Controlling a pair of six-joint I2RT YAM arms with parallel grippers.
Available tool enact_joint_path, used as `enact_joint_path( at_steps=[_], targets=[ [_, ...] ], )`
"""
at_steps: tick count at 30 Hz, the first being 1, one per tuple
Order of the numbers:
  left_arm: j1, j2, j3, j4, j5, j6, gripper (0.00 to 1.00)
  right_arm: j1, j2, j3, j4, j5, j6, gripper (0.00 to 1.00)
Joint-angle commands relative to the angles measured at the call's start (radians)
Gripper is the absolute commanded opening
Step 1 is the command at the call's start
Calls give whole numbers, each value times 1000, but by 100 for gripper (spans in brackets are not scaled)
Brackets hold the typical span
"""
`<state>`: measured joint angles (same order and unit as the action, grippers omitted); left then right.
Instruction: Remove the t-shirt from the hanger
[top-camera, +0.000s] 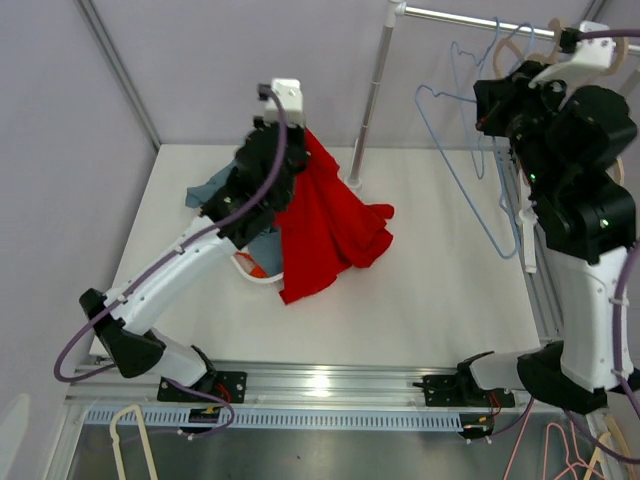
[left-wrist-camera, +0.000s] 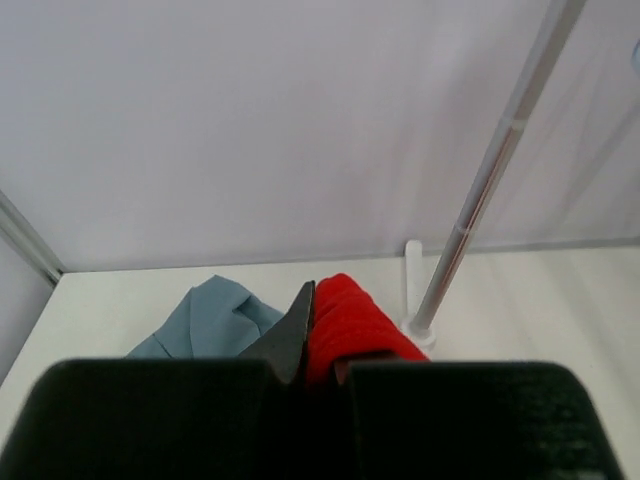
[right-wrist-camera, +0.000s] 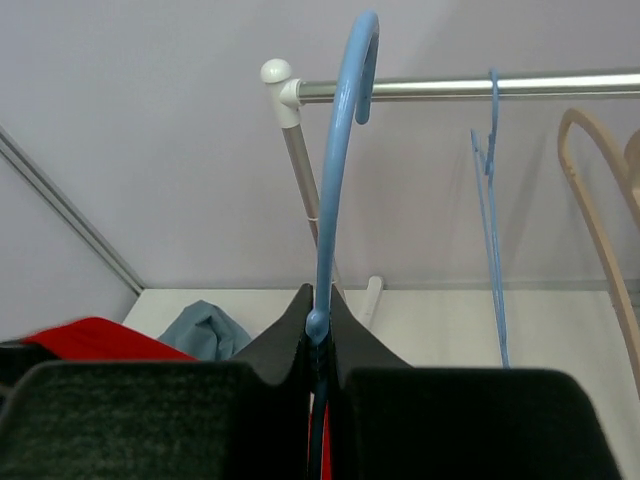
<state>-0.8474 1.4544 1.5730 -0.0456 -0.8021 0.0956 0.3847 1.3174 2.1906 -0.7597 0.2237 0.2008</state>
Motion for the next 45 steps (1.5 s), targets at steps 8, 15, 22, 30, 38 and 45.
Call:
enact_joint_path(
  at_steps=[8, 15, 22, 30, 38, 45],
  targets=[
    [327, 174, 727, -145, 250, -74, 4, -12, 285, 112, 287, -12, -142, 0],
    [490, 244, 851, -117, 326, -123, 2, -56, 468, 244, 408, -17, -198, 0],
    [521, 198, 421, -91, 279, -298, 1, -92, 586, 331, 485, -37, -232, 0],
    [617, 351, 313, -456, 569, -661, 1, -122, 675, 321, 617, -43, -256, 0],
    [608, 250, 6, -281, 662, -674, 1, -148, 753, 314, 718, -29, -251, 0],
    [568, 236, -113, -301, 592, -657, 1, -178, 806, 317, 737, -46, -205, 0]
  ],
)
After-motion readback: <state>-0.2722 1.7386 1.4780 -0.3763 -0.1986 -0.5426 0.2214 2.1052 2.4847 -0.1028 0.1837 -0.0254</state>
